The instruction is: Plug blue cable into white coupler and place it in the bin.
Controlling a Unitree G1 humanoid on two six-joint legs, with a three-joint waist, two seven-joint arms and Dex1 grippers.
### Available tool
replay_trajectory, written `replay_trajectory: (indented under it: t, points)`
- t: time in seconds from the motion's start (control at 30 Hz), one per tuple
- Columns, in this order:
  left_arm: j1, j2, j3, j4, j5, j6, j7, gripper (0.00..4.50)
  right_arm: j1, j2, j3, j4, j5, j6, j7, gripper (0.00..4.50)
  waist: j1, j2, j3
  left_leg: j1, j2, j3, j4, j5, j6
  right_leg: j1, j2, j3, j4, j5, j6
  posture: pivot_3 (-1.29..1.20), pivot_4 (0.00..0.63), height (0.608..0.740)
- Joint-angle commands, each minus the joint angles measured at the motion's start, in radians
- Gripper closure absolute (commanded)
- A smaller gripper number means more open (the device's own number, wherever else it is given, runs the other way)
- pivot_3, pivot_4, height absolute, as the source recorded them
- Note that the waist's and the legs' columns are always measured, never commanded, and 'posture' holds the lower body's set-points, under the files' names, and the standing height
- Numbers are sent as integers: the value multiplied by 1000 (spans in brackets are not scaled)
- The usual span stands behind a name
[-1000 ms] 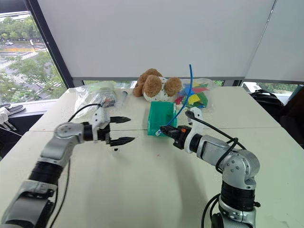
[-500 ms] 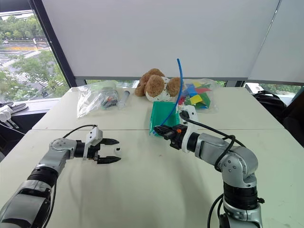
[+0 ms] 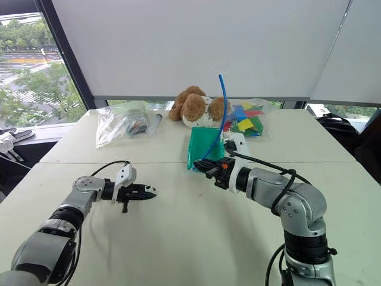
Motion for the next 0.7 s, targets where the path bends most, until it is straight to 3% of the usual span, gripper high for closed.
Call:
replay_trajectory:
  t: [0.03,0.3,0.47,0.7]
  points:
    - [-19,-36,4,-107,-42,37,-62,4120,-36,-92,95,-42,-70,-119,141,4500,-1,0,0,0,0,0,0,0,0,0,0,0,-1,0,0,0,150,740]
    - [-11,-178,-121,-196,43,44,-66,4120,-105,-231,312,39,-282,-377,416,4500,-4,0,0,0,1,0,0,0,1,1,1,0,-3,0,0,0,150,740]
    - [-29,-238,-176,-155,102,15,-21,4120,-104,-226,376,100,-365,-457,488,4500,-3,0,0,0,1,0,0,0,1,1,1,0,-3,0,0,0,150,740]
    - [-32,-248,-207,-123,146,-22,-14,4120,-98,-202,441,157,-448,-500,548,4500,-1,-1,0,0,1,0,0,0,1,1,1,0,-4,0,0,0,150,740]
